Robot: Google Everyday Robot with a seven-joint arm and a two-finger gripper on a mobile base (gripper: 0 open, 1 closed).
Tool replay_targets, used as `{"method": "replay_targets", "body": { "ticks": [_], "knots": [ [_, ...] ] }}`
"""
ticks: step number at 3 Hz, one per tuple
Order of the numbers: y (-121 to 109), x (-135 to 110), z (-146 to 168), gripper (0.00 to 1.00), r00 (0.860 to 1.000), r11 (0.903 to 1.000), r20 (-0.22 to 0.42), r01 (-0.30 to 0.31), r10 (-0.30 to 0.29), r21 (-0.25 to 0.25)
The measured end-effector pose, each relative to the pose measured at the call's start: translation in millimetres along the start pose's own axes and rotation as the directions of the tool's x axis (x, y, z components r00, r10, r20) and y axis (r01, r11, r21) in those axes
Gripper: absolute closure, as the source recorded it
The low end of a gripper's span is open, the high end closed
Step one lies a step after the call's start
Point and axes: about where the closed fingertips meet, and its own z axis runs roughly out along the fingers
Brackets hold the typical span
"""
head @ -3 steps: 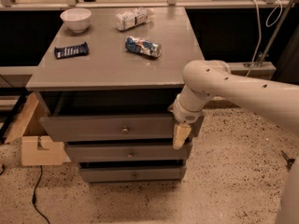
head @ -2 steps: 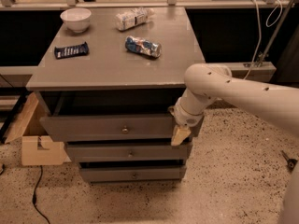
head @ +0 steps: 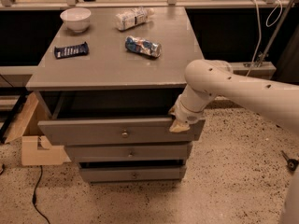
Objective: Open top drawer
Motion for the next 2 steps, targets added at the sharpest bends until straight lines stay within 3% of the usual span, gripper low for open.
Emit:
{"method": "replay_targets", "body": {
  "ticks": [1, 2],
  "knots": [
    [-1.3, -2.6, -5.2, 1.0, 1.0, 1.0, 0.0, 0.0, 0.0, 0.0],
    [3.2, -7.6, -11.0, 0.81, 1.0, 0.9996, 0.015, -0.019, 0.019, 0.021]
  ]
}}
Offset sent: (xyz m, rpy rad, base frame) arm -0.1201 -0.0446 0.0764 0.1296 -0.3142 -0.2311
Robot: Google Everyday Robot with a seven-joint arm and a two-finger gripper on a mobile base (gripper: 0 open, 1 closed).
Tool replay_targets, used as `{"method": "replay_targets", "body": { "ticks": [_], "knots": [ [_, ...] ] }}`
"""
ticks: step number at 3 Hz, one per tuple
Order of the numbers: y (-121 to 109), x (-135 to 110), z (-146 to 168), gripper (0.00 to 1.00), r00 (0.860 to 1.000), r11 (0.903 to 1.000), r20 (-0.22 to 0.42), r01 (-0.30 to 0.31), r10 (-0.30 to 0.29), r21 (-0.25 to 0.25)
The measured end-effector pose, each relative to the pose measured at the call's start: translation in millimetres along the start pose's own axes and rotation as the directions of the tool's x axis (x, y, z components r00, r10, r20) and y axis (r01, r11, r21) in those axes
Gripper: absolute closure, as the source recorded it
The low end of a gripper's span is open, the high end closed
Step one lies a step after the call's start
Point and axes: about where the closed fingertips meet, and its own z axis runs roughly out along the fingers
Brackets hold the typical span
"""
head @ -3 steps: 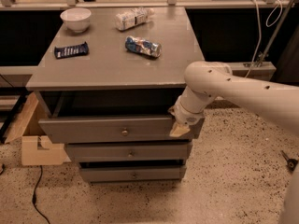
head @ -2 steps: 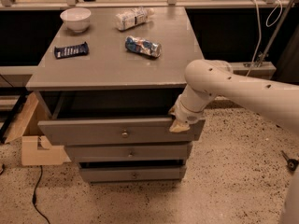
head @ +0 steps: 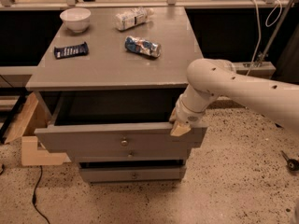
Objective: Open top drawer
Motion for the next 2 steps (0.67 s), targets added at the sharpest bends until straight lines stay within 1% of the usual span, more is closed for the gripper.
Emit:
{"method": "replay_targets", "body": {
  "ticks": [2],
  "knots": [
    [0.0, 0.0, 0.0, 0.35, 1.0, 1.0, 0.0, 0.0, 0.0, 0.0]
  ]
}}
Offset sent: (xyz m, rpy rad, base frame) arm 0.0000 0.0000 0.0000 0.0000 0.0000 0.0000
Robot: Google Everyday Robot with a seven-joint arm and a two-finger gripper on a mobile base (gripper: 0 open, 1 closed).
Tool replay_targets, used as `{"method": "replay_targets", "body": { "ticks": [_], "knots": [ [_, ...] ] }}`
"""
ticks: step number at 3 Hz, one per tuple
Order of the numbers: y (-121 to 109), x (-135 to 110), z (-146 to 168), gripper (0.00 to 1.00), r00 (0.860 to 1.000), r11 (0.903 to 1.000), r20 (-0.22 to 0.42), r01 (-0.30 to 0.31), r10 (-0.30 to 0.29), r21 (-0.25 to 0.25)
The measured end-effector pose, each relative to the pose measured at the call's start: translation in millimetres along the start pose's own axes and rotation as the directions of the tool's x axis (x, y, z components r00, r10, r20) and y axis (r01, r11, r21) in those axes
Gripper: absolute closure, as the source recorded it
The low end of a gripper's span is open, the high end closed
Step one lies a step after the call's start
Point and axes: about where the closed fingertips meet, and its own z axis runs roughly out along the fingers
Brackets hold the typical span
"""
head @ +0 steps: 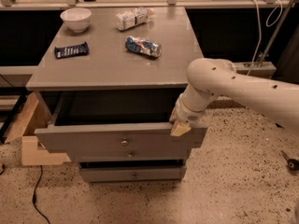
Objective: Open top drawer
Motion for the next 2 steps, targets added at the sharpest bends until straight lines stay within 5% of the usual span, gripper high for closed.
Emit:
{"method": "replay_targets", "body": {
  "ticks": [1, 2],
  "knots": [
    [0.0, 0.0, 0.0, 0.11, 1.0, 1.0, 0.0, 0.0, 0.0, 0.0],
    [7.1, -1.4, -0.7, 0.0, 0.999, 0.9986, -0.033, 0.017, -0.019, -0.05]
  ]
}}
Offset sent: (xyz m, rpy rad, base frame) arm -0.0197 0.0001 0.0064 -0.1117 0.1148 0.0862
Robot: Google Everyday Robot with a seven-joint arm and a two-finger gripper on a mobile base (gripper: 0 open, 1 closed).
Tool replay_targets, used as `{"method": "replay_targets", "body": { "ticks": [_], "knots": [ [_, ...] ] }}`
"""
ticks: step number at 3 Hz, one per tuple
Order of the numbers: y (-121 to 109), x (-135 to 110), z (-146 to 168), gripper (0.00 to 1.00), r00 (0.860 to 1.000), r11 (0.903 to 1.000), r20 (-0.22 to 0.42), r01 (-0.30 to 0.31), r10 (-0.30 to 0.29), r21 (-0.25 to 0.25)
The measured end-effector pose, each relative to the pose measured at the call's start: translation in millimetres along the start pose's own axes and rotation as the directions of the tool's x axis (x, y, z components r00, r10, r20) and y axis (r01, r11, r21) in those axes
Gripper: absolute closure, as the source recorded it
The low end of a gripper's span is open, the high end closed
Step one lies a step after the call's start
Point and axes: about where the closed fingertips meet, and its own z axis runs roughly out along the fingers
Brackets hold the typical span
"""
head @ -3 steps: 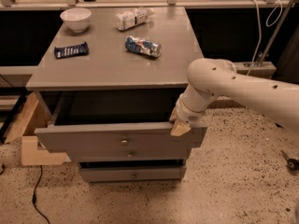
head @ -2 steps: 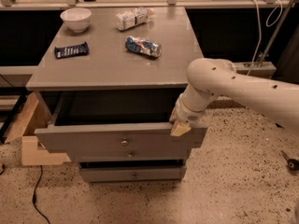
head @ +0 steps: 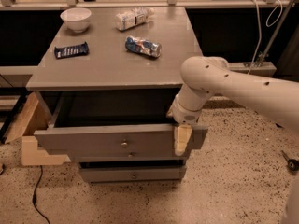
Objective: Open top drawer
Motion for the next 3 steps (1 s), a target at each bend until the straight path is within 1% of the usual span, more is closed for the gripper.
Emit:
{"method": "replay_targets", "body": {
  "ticks": [1, 2, 3],
  "knots": [
    [12.8, -3.1, -5.9, 0.0, 0.999, 0.9977, -0.04, 0.021, -0.024, -0.064],
    [24.7, -5.5, -10.1, 0.0, 0.997, 0.9903, -0.062, 0.032, -0.041, -0.135],
    [32.0, -6.6, -12.9, 0.0, 0.996, 0.9833, -0.074, 0.037, -0.051, -0.178]
  ]
}}
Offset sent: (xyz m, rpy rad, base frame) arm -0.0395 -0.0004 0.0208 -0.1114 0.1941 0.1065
